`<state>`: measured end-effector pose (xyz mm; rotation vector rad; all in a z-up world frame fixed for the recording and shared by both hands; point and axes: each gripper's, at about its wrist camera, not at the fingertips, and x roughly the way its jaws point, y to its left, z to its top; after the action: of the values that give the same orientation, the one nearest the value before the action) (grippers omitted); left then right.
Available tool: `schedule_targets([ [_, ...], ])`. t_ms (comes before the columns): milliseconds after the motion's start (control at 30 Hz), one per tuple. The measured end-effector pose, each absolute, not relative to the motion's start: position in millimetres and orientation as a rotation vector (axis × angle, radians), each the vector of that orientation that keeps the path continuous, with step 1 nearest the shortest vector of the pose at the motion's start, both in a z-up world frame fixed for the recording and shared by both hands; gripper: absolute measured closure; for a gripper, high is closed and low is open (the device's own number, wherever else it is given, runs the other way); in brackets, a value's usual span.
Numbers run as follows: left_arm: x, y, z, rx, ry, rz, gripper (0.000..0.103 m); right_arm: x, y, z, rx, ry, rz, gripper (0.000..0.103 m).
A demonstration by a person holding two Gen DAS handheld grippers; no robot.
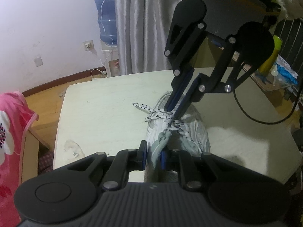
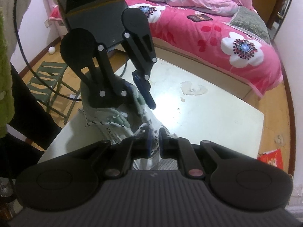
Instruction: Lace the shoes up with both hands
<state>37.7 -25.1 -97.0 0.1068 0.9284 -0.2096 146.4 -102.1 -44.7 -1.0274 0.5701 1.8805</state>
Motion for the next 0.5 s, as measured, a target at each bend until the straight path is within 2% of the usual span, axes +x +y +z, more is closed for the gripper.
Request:
schedule_targets([
  [267,39.2,-30.4,-96.6,0.116,0.941,-0.203,0.088,145.5,-101.4,-52.7,-1.015,0.563,1.910,0.099],
  [500,36.5,-29.2,-89.9,0.114,0.937,-0.203,0.088,154.0,-96.9,-50.8,-0.919,0.669,1.888,0.101],
])
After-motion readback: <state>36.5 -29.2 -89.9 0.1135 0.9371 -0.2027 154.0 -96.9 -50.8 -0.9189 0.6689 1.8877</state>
